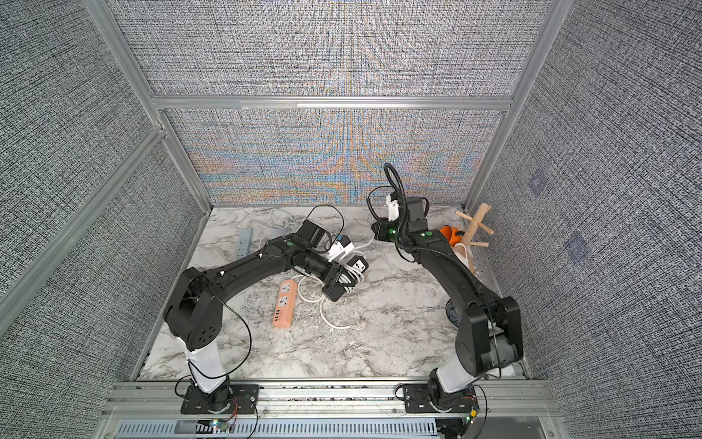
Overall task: Unwrap the cord wrapped around the power strip
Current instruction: Unwrap the power cord from the power strip, then adjust the power strip.
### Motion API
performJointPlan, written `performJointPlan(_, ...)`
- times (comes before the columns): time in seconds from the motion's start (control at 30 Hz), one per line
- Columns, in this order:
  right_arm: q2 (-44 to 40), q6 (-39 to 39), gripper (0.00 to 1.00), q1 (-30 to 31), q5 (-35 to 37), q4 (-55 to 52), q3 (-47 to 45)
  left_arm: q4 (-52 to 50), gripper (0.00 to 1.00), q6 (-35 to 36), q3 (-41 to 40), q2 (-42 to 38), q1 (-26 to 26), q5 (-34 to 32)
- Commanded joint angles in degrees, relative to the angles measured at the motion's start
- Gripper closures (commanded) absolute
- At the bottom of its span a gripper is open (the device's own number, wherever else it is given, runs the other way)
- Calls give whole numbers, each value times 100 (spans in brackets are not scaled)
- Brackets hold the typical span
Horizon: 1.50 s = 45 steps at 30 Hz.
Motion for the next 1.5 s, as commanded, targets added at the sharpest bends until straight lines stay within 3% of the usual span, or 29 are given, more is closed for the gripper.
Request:
performJointPlan(0.0,401,46,100,-50,-61,-22,182,1039,100,-417,-396,-306,7,951)
performJointPlan(0.17,776,72,100,-44,-326,102,-19,2499,100,-1673,-555,-475,18,1128)
performJointPlan(0.3,734,103,100,-134,-462,248,-380,3413,100,-2817,-439,-302,109,654)
performJointPlan(0.43,597,221,100,-464,-1104,695,-914,5330,100,-5033,-625,260,280,305)
performJointPlan(0.5,529,149,89,-531,-1296,749,-962,6257,100,-5864,-709,567,281,95)
performJointPlan(0.57,422,-8,64,-543,-1384,619,-913,6800,100,-6384,-761,777,281,-294)
performJointPlan(0.67,131,-224,33,-602,-1223,323,-953,6908,100,-6488,-736,883,282,-854)
performJointPlan(0.77,-367,-394,19,-637,-762,-24,-1201,7131,100,-6575,-752,1066,280,-1275)
performJointPlan(0.83,-747,-467,15,-622,-648,-183,-1468,7266,100,-6663,-747,1129,280,-1460)
performJointPlan(1.1,-2004,-575,10,127,-593,-385,-2120,7511,100,-6895,-627,1328,208,-2156)
performJointPlan(1.47,-1229,-223,21,694,-38,-405,-1268,7549,100,-6972,-426,1363,-109,-2618)
